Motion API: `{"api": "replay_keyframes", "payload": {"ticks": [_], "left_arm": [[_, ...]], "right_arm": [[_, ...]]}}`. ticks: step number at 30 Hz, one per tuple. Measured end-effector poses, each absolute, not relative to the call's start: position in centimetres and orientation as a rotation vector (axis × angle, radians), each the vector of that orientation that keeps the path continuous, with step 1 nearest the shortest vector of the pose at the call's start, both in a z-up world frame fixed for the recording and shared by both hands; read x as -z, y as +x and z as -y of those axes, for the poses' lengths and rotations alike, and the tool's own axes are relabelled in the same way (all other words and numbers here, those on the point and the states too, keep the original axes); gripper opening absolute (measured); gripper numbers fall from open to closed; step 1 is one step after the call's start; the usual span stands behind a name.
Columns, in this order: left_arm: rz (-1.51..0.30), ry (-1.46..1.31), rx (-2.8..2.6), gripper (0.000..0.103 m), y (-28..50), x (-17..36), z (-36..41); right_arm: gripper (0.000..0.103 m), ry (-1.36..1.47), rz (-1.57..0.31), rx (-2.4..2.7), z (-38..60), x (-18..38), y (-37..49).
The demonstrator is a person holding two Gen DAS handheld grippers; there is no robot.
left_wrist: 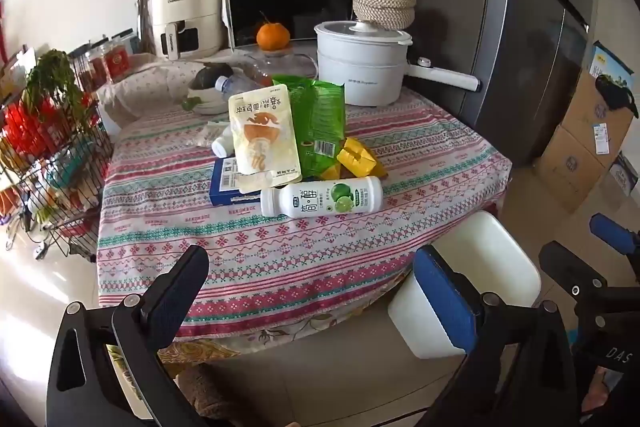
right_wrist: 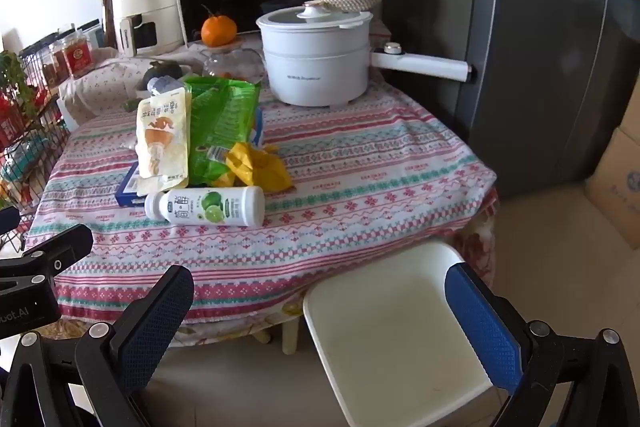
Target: Collect trash
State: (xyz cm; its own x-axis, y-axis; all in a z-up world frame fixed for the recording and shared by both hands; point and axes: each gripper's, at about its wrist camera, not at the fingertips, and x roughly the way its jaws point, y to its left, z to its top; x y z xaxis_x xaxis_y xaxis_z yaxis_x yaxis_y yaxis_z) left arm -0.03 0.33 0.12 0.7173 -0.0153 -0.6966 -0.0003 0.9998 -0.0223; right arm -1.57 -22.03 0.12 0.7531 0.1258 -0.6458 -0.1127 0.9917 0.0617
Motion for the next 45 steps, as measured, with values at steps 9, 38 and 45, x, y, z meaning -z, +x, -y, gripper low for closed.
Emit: {"api": "replay_keyframes", "payload": {"ticks": [9, 38, 45], "left_arm": [[-0.769, 0.012, 0.027, 0.103, -0.18, 0.14, 1.01], [-0.783, 0.008, 0.05, 0.103, -0.29, -0.01, 0.45], [-0.781, 0.006, 0.05, 0.103, -0.4, 0.13, 0.28]], "right_arm": [[0.103, 0.015, -0.74, -0.112, 21.9, 0.03, -1.3], [0.103, 0.022, -0.735, -0.093, 22.02, 0.21, -1.13], [0.103, 0.025, -0.736, -0.093, 22.12, 0.25, -1.12]]}}
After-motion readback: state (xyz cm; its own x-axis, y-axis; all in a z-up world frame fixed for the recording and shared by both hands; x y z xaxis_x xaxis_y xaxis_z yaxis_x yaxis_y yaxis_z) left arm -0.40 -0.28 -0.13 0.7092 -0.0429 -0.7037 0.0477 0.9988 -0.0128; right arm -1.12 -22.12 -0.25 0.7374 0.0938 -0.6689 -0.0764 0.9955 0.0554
